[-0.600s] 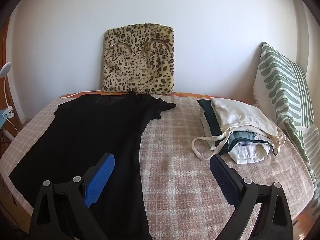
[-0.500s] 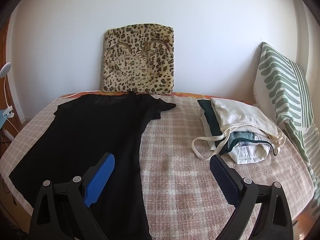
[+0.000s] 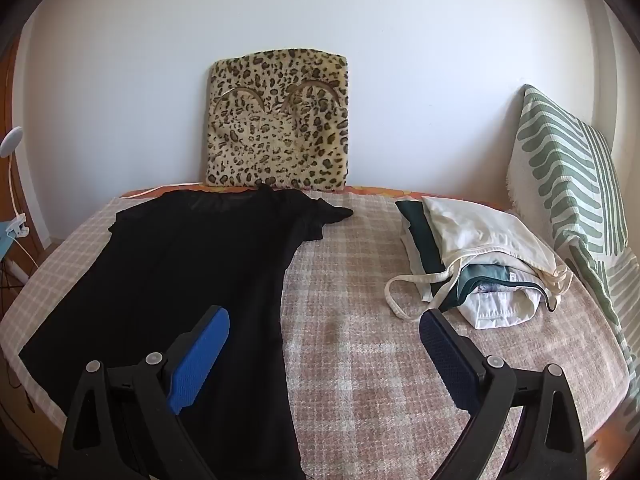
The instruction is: Fold small clothes
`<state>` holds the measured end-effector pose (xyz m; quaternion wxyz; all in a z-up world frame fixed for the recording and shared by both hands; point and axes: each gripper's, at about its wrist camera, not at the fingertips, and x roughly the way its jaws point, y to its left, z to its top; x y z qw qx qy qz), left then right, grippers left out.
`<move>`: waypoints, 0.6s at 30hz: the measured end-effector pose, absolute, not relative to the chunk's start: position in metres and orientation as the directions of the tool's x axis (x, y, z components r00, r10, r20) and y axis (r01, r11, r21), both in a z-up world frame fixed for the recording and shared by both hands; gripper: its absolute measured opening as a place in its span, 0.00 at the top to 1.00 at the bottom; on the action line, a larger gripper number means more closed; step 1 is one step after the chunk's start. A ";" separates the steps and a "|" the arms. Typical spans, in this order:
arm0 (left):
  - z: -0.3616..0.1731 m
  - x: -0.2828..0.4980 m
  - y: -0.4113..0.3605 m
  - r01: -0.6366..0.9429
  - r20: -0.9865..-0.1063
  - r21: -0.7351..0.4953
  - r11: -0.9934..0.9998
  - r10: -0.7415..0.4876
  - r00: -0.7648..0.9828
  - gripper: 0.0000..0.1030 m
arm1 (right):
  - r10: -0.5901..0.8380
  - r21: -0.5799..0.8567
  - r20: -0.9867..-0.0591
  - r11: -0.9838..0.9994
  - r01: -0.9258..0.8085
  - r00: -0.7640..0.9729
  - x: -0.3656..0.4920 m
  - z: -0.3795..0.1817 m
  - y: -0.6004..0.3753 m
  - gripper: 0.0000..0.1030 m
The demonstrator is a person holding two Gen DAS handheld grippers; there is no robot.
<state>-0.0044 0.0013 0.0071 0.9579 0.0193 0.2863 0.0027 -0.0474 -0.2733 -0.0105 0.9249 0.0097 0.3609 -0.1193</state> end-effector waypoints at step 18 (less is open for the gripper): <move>0.007 -0.003 0.002 -0.002 -0.554 0.030 1.000 0.019 0.833 0.00 | -0.213 -0.067 -0.669 0.971 0.228 0.712 -0.047 -0.010 -0.273 0.05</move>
